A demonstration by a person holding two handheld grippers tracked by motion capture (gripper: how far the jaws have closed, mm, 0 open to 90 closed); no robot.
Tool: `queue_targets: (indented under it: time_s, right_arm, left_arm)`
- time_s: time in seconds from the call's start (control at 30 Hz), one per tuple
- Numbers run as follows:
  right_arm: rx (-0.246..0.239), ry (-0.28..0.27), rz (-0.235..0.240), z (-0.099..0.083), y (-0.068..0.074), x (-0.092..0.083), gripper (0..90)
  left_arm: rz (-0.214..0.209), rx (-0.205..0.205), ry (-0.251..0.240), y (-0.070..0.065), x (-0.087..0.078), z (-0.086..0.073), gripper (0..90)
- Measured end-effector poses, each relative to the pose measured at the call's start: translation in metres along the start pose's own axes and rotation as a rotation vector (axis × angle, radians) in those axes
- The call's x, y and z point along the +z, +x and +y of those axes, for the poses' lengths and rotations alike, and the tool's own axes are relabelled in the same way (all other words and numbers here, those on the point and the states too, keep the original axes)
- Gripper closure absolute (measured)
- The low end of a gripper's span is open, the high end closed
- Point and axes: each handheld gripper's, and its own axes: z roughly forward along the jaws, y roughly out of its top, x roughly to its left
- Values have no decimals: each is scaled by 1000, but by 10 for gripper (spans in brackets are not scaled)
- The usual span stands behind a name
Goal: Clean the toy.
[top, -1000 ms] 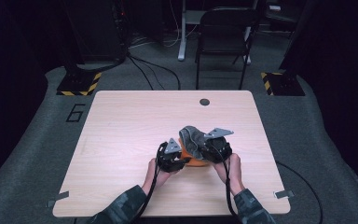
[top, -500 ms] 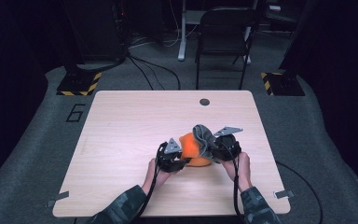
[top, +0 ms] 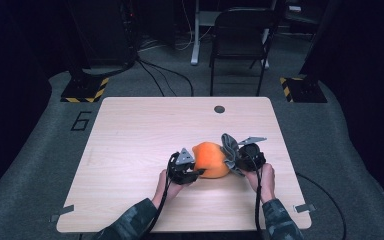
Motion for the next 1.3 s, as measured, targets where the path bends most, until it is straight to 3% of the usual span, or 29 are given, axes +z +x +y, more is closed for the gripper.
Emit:
queue_targets:
  time_s: [0.2, 0.33, 0.5, 0.57, 0.63, 0.73, 0.8, 0.93, 1.1, 1.23, 1.3]
  right_arm:
    - [11, 69, -35, -11, -11, 20, 724]
    - [37, 123, -33, -18, -15, 32, 722]
    - [31, 96, -30, -13, -19, 22, 726]
    - [31, 57, -32, -9, -21, 11, 728]
    - [47, -17, -6, -1, -19, -11, 731]
    - [29, -100, 39, 10, -10, -35, 732]
    - [10, -156, 85, 19, 6, -48, 733]
    - [-58, -209, 143, 27, 35, -57, 735]
    - [-93, -228, 177, 30, 56, -54, 735]
    - [-103, -193, 194, 28, 60, -39, 734]
    - [-117, -165, 173, 24, 62, -28, 735]
  left_arm:
    - [1, 8, -3, 1, 0, 0, 680]
    - [3, 0, -6, 1, 0, 0, 680]
    - [2, -6, -2, 2, -1, -1, 679]
    - [3, -9, -1, 2, -1, -1, 679]
    - [6, -6, -2, 2, -1, -1, 678]
    - [8, -4, -4, 1, -1, -1, 678]
    - [7, -3, -2, 1, -1, -1, 678]
    - [9, 0, -1, 1, -1, -1, 677]
    - [6, 0, -5, 0, 0, 0, 678]
    - [9, 3, -2, -1, 1, 0, 678]
    - [8, -5, 5, -1, 1, -1, 677]
